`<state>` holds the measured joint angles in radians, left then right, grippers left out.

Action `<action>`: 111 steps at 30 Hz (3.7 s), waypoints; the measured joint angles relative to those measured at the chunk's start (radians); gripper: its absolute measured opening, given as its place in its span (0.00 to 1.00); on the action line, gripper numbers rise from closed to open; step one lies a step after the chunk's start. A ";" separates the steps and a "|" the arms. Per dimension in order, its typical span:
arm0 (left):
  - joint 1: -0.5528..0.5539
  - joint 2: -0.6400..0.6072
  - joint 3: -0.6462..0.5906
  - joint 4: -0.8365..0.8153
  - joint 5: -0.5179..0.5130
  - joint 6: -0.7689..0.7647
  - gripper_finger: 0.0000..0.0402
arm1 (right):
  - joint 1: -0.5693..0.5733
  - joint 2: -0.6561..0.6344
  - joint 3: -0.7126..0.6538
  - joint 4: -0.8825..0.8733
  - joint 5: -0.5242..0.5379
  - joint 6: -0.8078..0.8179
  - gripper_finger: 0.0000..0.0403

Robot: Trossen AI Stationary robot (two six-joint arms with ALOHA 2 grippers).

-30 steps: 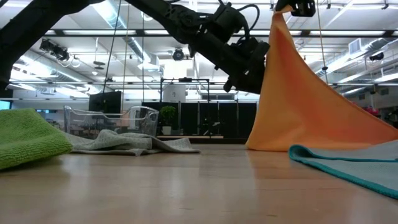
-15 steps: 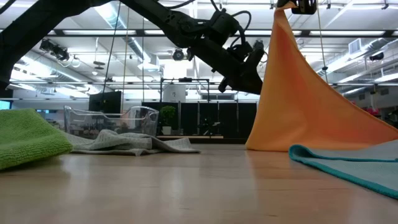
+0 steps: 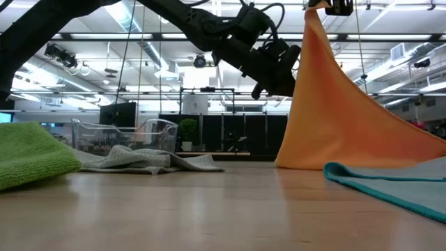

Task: Fold microfiber towels
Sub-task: Fold the orange microfiber cloth

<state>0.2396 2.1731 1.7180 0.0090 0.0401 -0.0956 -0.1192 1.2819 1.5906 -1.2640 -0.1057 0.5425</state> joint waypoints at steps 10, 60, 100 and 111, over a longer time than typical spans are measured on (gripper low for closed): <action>0.028 0.000 0.000 -0.043 0.141 -0.023 0.31 | 0.000 0.000 0.000 0.000 0.000 -0.003 0.00; 0.067 0.047 -0.001 0.088 0.141 0.041 0.51 | 0.000 0.000 0.000 0.032 -0.024 -0.015 0.00; 0.196 -0.200 0.001 -0.205 0.060 0.132 0.01 | -0.004 -0.089 0.000 -0.094 0.133 0.115 0.00; 0.187 -0.398 -0.001 -0.374 -0.072 0.193 0.01 | -0.114 -0.090 0.000 -0.147 0.136 0.048 0.00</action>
<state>0.4266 1.7751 1.7168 -0.3649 -0.0315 0.0978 -0.2332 1.1919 1.5902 -1.4111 0.0299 0.5901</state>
